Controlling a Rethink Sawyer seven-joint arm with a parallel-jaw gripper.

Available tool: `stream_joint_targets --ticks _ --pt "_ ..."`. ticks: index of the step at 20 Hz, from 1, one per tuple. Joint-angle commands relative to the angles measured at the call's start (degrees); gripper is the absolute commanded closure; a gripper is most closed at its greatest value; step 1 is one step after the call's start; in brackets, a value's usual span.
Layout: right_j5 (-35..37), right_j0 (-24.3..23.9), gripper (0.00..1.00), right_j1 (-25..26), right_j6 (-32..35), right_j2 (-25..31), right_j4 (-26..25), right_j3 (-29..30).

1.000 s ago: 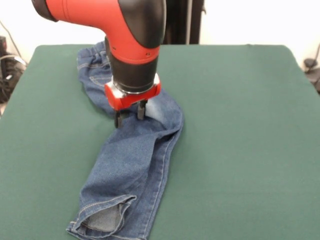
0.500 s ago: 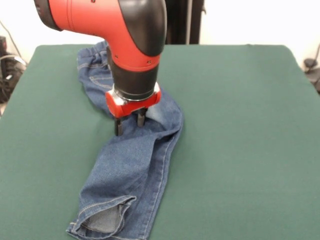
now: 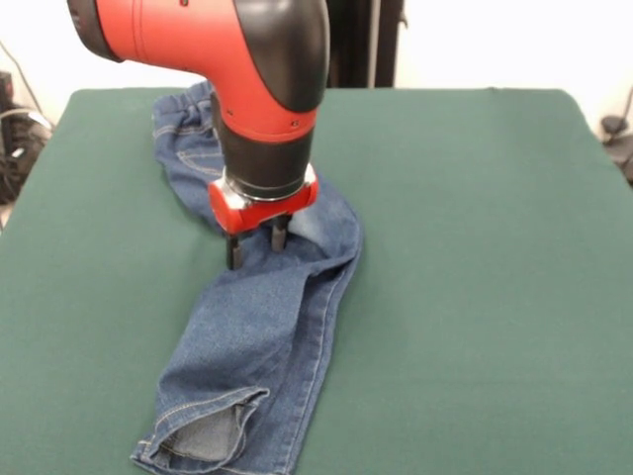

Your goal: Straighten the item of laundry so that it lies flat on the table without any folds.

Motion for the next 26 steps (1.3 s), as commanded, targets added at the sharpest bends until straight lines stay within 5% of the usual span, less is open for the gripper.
stream_joint_targets --ticks 1,15,16,26 --pt "-9.2 -1.8 0.00 14.2 11.2 5.2 1.0 -1.4" --pt "-1.9 -3.6 0.00 18.5 6.7 6.8 4.9 -4.6" --pt "-1.7 -2.9 1.00 18.5 8.1 5.8 4.6 -4.9" --pt "-8.5 -4.0 1.00 17.8 6.5 7.3 2.8 -3.3"
